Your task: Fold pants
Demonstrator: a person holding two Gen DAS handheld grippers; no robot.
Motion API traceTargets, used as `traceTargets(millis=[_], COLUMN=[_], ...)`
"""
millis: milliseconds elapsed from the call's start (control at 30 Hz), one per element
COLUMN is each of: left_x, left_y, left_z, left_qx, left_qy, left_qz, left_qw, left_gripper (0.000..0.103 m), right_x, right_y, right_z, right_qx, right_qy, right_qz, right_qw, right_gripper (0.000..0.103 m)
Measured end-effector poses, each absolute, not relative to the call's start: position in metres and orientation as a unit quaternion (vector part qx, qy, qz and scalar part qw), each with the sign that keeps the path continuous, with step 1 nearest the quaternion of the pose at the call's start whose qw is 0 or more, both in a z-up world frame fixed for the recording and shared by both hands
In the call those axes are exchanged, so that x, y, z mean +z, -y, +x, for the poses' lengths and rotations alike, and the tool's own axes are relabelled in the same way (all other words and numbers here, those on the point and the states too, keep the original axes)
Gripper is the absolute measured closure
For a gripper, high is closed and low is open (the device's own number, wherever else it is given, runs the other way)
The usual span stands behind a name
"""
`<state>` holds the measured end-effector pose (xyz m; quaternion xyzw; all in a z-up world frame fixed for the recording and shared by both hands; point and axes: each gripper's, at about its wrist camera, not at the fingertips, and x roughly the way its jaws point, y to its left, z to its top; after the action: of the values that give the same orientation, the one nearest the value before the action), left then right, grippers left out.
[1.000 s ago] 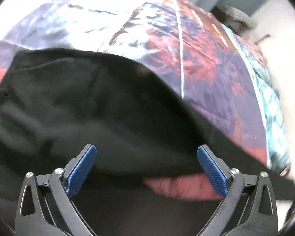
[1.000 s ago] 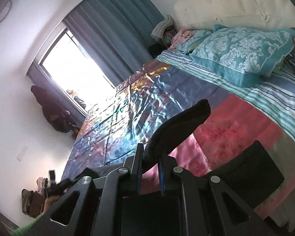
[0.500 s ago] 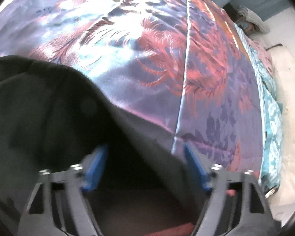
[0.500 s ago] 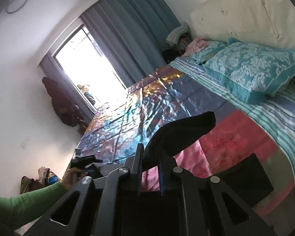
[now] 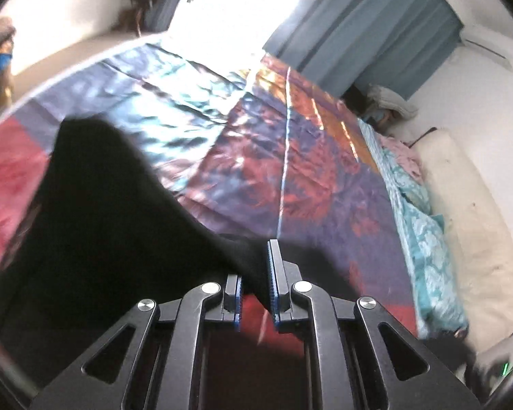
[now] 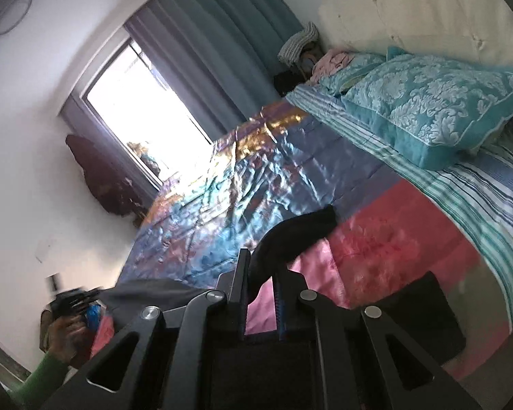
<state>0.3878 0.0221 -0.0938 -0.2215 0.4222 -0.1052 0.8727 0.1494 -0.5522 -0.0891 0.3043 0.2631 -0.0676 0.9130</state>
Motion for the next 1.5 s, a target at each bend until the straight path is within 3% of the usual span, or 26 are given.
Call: traceTargets(millis=[100,267,567,867,1200,1233,1267,1300,1367,1500], left_x=[-0.138,-0.216,-0.213,-0.211,-0.225,-0.224,-0.223,-0.223,-0.22,-0.219], left_y=[-0.02,-0.006,0.014,0.021,0.004,0.0,-0.006,-0.011,-0.022,-0.036], left_z=[0.311,0.264,0.25,0.226,0.207,0.207,0.207,0.206,0.205,0.213], left_qx=[-0.083,-0.064,-0.077,-0.081,-0.07,-0.066,-0.058,-0.058,-0.048,-0.054], left_qy=[-0.463,-0.549,-0.552,-0.555,-0.574,-0.572,-0.568,-0.565,-0.554,-0.532], left_qz=[-0.202,-0.206,-0.171,-0.136,-0.169,-0.177,-0.192,-0.205,-0.232,-0.279], left_qw=[0.859,0.808,0.812,0.817,0.798,0.798,0.798,0.797,0.798,0.798], left_gripper=[0.09,0.093,0.094,0.098,0.1,0.099,0.086,0.056,0.024,0.023], right_x=[-0.118,-0.196,-0.23,-0.235,-0.238,-0.238,-0.237,-0.237,-0.236,-0.237], right_y=[0.569,0.602,0.617,0.617,0.618,0.618,0.618,0.618,0.619,0.619], right_z=[0.157,0.144,0.118,0.111,0.11,0.11,0.11,0.109,0.108,0.107], right_qx=[-0.085,-0.137,-0.174,-0.191,-0.206,-0.206,-0.207,-0.208,-0.209,-0.21], right_qy=[-0.314,-0.423,-0.49,-0.506,-0.506,-0.506,-0.504,-0.501,-0.497,-0.495], right_qz=[0.288,0.309,0.277,0.249,0.255,0.254,0.255,0.258,0.263,0.267], right_qw=[0.901,0.841,0.808,0.803,0.798,0.798,0.799,0.799,0.8,0.8], right_gripper=[0.091,0.091,0.091,0.091,0.091,0.091,0.091,0.091,0.091,0.091])
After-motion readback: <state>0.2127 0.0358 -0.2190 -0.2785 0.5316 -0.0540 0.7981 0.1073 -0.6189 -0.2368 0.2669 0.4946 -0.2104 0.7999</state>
